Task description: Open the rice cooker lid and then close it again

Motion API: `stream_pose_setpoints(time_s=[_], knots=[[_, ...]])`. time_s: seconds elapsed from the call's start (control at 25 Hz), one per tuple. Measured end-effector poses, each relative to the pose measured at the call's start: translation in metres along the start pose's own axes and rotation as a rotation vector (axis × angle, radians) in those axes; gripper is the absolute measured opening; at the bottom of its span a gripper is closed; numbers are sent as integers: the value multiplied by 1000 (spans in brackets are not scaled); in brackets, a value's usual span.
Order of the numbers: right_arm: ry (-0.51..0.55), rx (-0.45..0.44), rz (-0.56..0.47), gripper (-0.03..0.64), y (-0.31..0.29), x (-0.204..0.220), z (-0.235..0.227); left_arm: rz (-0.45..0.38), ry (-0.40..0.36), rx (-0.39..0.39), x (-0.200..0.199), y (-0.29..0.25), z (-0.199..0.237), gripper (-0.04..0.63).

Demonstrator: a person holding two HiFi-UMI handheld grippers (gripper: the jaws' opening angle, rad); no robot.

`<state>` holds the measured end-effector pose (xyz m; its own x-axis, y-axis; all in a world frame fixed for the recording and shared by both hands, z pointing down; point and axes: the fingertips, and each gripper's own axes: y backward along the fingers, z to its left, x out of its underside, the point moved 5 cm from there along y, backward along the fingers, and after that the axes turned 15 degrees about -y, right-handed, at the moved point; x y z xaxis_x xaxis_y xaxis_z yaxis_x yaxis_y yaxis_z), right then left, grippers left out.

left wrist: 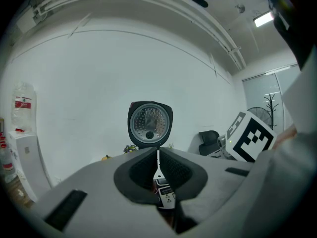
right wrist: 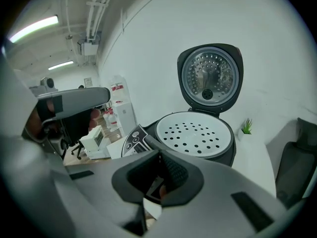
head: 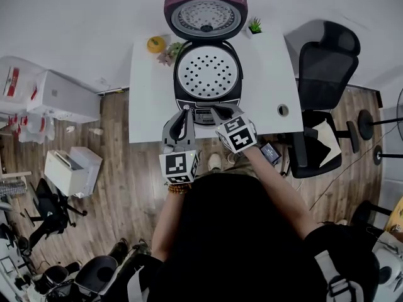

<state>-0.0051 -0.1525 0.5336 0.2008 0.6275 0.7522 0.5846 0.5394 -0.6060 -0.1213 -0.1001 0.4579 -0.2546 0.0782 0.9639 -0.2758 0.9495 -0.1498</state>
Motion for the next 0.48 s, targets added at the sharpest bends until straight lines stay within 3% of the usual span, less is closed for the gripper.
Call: stream_pose_setpoints(time_s=[0.12,0.28,0.48], knots=[[50,-3,-57,29,7,-1,2,1,4,1,0,1,0,34],[18,-77,-169,29,17,-5,6,4,7,-1,2,0,2,33],[43,-96,-246,29,33,-13,5,7,3,11,3,-1,-1,34]])
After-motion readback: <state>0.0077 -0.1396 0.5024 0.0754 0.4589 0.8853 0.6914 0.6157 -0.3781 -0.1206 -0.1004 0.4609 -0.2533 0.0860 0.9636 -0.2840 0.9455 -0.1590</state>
